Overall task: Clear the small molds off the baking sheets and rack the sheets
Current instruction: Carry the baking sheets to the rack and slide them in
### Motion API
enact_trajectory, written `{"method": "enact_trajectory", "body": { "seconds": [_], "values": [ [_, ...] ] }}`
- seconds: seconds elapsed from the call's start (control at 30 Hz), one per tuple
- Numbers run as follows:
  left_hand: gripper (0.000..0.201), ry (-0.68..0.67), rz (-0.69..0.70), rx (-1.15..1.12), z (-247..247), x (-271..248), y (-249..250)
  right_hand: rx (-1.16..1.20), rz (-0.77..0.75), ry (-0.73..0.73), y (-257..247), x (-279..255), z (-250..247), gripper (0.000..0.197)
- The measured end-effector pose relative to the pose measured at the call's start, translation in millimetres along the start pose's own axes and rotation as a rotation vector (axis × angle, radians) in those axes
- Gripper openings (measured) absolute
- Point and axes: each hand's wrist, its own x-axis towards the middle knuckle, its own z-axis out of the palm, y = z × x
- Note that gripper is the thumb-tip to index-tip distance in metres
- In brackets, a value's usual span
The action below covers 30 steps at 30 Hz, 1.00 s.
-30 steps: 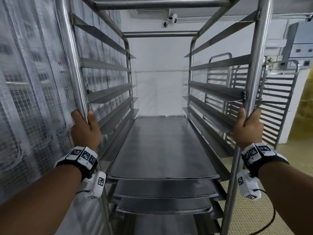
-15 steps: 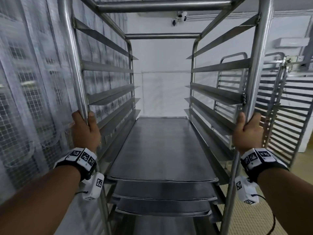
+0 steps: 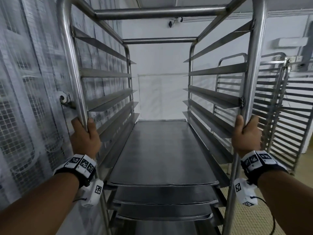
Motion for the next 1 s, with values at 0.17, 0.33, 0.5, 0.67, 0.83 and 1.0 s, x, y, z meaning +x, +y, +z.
{"method": "enact_trajectory", "body": {
  "seconds": [0.17, 0.33, 0.5, 0.67, 0.83, 1.0],
  "values": [
    [0.041, -0.054, -0.011, -0.045, 31, 19, -15, -0.013, 0.018, 0.062, 4, 11, 30, 0.04],
    [0.041, -0.066, 0.021, -0.066, 67, 40, -40, -0.046, 0.049, 0.083, 11, 26, 62, 0.041],
    [0.042, -0.083, -0.009, -0.088, 106, 55, -52, -0.072, 0.034, 0.146, 24, 44, 92, 0.041],
    [0.04, -0.099, 0.024, -0.126, 146, 67, -64, -0.075, 0.004, 0.146, 43, 65, 116, 0.041],
    [0.044, -0.086, -0.009, -0.102, 186, 74, -66, -0.071, -0.005, 0.104, 62, 92, 140, 0.043],
    [0.049, -0.066, -0.06, -0.086, 229, 80, -62, -0.026, -0.118, 0.087, 101, 130, 174, 0.043]
  ]
}}
